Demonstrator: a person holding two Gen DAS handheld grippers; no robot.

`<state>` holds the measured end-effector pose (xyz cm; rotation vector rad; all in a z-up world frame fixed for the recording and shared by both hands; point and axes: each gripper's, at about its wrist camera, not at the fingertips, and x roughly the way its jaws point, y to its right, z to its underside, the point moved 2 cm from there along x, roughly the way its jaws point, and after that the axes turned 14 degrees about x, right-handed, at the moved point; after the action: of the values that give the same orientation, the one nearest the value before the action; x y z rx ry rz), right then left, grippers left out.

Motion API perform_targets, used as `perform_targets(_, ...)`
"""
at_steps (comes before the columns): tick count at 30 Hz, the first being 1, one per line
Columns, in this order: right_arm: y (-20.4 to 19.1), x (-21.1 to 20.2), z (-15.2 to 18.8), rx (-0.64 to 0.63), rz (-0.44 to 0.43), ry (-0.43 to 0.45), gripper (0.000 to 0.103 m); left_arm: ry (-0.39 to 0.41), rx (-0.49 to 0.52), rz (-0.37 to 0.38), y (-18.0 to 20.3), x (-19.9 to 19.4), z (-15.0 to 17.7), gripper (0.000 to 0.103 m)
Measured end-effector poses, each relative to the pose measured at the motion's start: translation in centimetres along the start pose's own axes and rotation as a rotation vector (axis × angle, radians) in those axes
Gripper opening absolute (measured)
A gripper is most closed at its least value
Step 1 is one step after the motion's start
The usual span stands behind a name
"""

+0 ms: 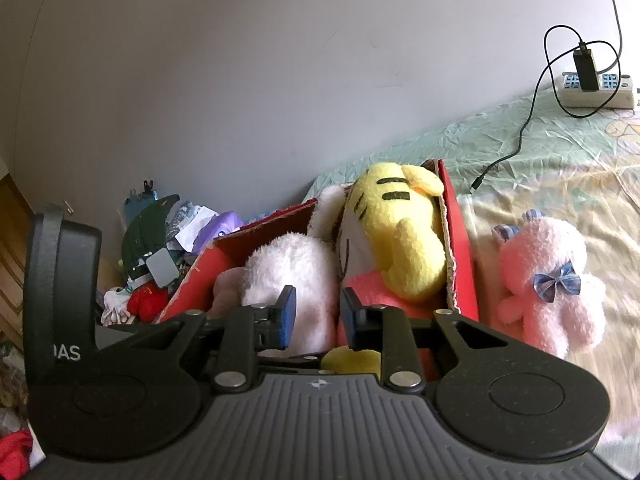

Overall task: Organize objects
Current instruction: 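Press the white bunny plush down into the box with the right gripper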

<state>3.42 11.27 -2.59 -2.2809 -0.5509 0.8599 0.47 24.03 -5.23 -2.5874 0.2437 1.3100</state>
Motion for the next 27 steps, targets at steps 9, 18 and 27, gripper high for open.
perform_targets(9, -0.03, -0.13, 0.06, -0.011, -0.001, -0.014, 0.025, 0.010, -0.032, -0.022, 0.21, -0.31, 0.44, 0.102)
perform_targets(18, 0.01, -0.14, 0.22, -0.020, -0.007, 0.000, 0.025, 0.028, -0.039, -0.025, 0.31, -0.38, 0.60, 0.102)
perform_targets(27, -0.09, -0.23, 0.36, -0.022, -0.010, 0.007, 0.024, 0.035, -0.046, -0.035, 0.43, -0.43, 0.71, 0.103)
